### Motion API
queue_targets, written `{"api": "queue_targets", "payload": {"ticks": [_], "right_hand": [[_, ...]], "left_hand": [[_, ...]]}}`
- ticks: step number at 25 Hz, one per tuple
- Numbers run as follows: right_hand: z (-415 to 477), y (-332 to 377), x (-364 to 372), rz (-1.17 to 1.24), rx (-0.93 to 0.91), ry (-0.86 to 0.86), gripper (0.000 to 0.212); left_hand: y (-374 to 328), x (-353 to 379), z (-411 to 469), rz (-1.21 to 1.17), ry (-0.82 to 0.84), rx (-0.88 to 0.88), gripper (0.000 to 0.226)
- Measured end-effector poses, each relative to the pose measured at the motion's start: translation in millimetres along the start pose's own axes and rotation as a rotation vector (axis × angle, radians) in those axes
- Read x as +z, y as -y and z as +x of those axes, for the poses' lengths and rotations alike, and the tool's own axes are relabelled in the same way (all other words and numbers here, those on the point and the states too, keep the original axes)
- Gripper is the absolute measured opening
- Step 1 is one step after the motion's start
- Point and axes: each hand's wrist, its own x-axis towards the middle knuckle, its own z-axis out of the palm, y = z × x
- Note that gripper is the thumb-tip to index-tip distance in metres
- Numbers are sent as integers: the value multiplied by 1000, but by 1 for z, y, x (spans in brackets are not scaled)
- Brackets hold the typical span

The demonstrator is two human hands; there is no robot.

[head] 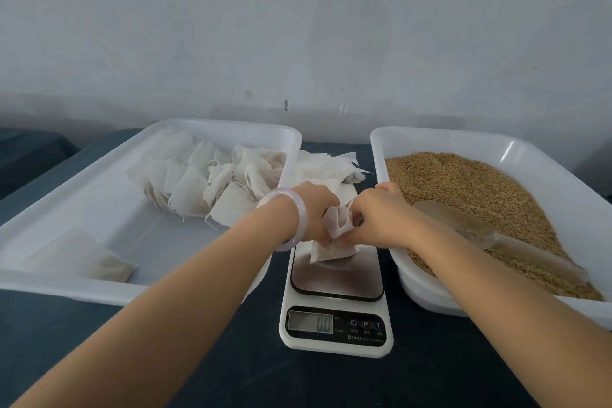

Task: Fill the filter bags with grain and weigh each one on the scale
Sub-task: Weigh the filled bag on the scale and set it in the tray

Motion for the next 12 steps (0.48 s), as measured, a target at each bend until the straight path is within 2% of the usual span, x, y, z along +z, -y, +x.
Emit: {"api": "queue_targets", "payload": {"ticks": [4, 7, 12], "right_hand": [[2, -1, 2, -21, 5, -6, 48], [5, 0, 3, -82, 12, -3, 50], [8, 1, 2, -104, 7, 25, 49]], "left_hand": [[-7, -1, -1, 30, 29, -10, 14], [-12, -2, -1, 84, 56, -26, 25], [-16, -5, 1, 100, 94, -49, 31]]}}
